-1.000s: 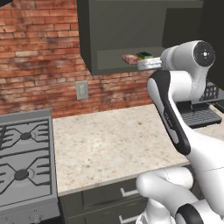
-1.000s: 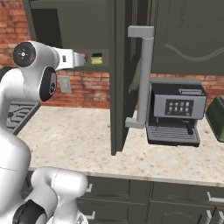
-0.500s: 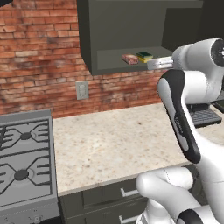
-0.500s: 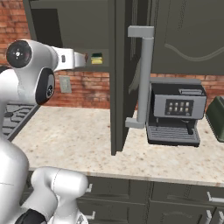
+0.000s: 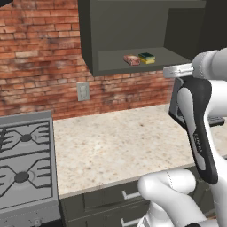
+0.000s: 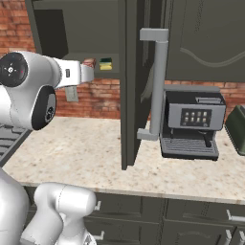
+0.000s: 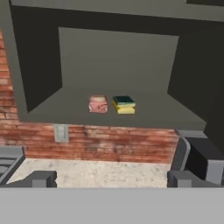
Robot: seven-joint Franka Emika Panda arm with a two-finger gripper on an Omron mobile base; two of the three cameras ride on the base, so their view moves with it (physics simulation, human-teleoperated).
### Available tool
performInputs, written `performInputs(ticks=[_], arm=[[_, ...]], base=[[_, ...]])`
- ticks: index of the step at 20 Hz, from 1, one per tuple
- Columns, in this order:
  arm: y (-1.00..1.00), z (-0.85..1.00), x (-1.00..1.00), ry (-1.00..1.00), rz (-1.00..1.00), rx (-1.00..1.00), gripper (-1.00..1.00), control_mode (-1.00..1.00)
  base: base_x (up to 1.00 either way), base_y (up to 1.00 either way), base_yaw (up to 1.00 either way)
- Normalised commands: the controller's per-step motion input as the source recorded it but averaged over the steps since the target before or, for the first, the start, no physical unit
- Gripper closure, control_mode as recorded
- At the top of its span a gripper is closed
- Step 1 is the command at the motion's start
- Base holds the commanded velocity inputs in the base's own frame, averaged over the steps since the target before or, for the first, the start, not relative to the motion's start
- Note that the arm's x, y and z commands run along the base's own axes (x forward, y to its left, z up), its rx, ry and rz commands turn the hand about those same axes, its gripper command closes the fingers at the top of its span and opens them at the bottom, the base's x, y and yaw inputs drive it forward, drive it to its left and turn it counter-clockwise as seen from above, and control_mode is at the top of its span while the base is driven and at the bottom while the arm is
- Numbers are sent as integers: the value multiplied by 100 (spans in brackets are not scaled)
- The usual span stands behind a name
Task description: Pick up the sponge and bar soap from the sink, and place them back in the cabinet, and close the cabinet door.
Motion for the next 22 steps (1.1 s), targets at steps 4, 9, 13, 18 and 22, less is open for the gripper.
performInputs(ticks=[4, 9, 13, 18, 22], arm=[[-11, 0, -55, -1, 0, 0, -100, -100], [-3, 0, -45, -2, 0, 0, -100, -100], [0, 0, -18, -8, 0, 0, -100, -100], [0, 0, -15, -13, 0, 0, -100, -100], [0, 0, -25, -14, 0, 0, -100, -100]], base=[[0, 0, 0], [0, 0, 0], [0, 0, 0], [0, 0, 0], [0, 0, 0]])
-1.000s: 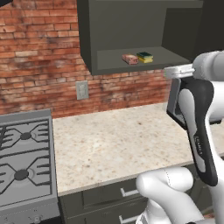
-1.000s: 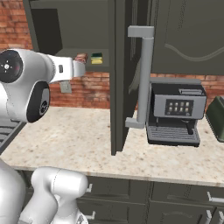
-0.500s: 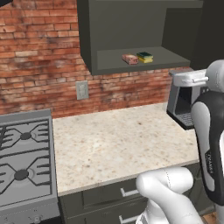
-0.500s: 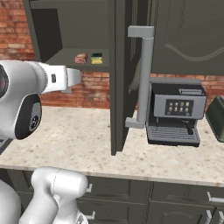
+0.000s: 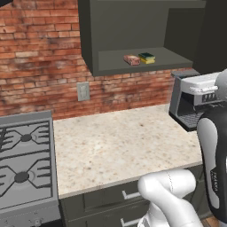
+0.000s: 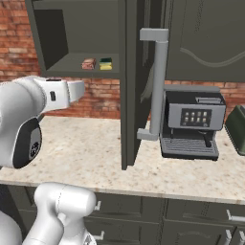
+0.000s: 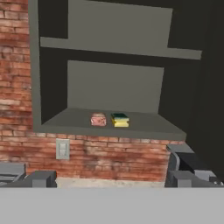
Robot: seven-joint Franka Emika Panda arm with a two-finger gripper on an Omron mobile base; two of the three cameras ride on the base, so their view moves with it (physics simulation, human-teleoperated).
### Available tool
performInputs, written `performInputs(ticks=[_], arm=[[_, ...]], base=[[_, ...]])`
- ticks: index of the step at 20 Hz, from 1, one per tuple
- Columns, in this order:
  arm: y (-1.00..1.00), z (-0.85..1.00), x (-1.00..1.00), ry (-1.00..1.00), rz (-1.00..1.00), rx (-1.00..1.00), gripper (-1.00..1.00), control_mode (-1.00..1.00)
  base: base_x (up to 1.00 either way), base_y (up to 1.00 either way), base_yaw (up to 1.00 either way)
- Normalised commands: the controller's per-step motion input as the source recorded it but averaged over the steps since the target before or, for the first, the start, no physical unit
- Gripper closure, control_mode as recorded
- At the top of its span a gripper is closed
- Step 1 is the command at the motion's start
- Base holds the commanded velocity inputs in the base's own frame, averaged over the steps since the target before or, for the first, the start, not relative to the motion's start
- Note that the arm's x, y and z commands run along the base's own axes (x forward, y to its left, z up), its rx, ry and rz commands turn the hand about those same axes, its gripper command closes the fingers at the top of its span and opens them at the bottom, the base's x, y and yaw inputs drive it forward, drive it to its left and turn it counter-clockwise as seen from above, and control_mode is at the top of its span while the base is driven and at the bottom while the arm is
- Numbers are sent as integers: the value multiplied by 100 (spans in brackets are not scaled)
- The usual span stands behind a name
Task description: Pick up the sponge and bar soap from the sink, and place them back in the cabinet, and close the cabinet door.
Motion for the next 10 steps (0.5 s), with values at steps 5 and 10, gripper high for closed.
performInputs(ticks=[5, 10], arm=[[-1, 0, -28, -9, 0, 0, -100, -100], [-8, 0, -18, -8, 0, 0, -100, -100]], base=[[0, 0, 0], [0, 0, 0]])
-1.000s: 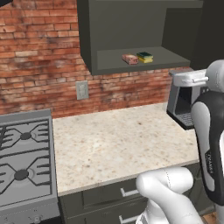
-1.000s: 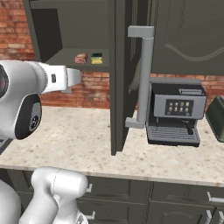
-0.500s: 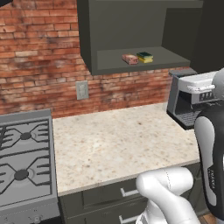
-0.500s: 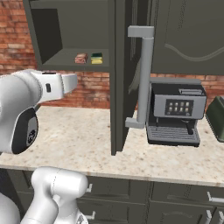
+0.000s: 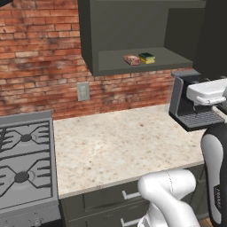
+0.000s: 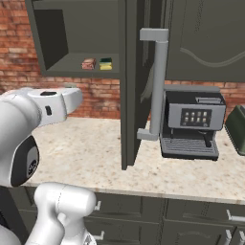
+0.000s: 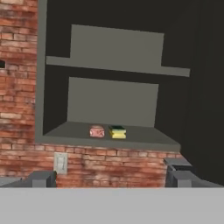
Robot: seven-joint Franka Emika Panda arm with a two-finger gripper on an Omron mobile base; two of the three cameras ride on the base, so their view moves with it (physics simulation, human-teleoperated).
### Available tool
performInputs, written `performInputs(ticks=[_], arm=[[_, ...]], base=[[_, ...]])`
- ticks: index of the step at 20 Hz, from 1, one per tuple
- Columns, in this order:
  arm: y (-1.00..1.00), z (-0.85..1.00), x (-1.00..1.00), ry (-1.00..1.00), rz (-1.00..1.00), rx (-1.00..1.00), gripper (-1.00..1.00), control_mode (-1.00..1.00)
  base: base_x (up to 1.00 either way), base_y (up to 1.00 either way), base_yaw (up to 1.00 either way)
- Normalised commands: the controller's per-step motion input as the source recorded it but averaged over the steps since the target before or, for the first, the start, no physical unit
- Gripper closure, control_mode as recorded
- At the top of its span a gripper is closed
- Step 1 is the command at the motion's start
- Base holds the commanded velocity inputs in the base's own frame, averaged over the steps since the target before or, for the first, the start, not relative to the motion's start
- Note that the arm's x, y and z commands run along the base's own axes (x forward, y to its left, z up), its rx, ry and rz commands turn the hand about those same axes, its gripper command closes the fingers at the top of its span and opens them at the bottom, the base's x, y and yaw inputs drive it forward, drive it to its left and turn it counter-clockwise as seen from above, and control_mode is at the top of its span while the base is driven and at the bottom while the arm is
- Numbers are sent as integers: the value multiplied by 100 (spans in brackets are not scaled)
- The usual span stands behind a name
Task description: Pick up the sponge and bar soap from the sink, and place them back in the cabinet, and close the cabinet door.
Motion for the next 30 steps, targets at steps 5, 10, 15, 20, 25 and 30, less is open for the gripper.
performInputs(ticks=[5, 10, 15, 20, 25, 30], arm=[[-13, 0, -12, -8, 0, 0, -100, -100], [-3, 0, -32, -6, 0, 0, -100, -100], [0, 0, -30, -6, -1, 0, -100, -100], [-1, 0, -30, -5, 0, 0, -100, -100], [-7, 0, -27, -7, 0, 0, -100, -100], [-11, -1, -26, -8, 0, 0, -100, -100]], base=[[0, 0, 0], [0, 0, 0], [0, 0, 0], [0, 0, 0], [0, 0, 0], [0, 0, 0]])
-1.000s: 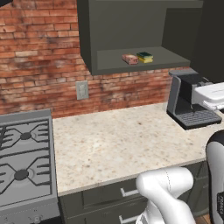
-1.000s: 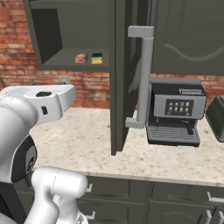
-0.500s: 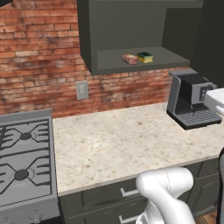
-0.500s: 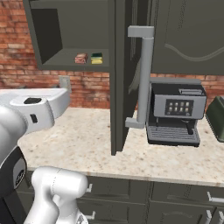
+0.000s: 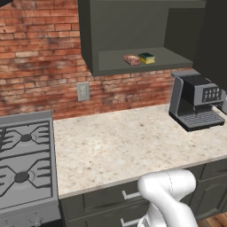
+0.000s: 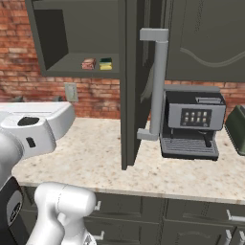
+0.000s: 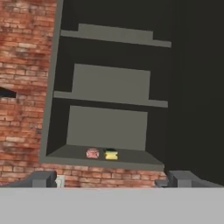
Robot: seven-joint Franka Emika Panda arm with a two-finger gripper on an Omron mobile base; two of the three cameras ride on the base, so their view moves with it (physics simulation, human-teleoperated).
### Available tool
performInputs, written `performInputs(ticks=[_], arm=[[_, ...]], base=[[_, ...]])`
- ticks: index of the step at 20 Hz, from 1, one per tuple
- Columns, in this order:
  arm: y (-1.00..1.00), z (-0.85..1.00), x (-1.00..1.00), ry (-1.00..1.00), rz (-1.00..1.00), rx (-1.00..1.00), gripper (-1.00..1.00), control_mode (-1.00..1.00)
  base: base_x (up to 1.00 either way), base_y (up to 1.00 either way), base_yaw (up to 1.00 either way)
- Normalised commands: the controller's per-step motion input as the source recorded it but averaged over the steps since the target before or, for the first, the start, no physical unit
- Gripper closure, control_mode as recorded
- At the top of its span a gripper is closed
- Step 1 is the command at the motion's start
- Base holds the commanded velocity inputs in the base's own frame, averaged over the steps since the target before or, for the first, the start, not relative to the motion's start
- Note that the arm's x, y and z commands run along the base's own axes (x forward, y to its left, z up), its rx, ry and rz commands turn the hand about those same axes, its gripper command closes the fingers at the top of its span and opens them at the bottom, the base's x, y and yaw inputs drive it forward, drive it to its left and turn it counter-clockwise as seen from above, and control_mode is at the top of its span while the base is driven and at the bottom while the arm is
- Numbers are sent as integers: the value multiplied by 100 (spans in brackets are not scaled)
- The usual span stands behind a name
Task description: Pick up the sponge and bar soap from the sink, and place them back in the cabinet, and close the cabinet door.
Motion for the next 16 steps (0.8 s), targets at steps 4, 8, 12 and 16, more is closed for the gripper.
performInputs(ticks=[4, 8, 12, 16], arm=[[-4, -6, -26, -8, -1, 0, -100, -100], [-1, -1, -23, -6, -4, 0, -100, -100], [-14, 0, -17, -2, -4, 0, -100, -100], [-26, 0, -22, 0, 0, 0, -100, -100]], base=[[0, 0, 0], [0, 0, 0], [0, 0, 0], [0, 0, 0]])
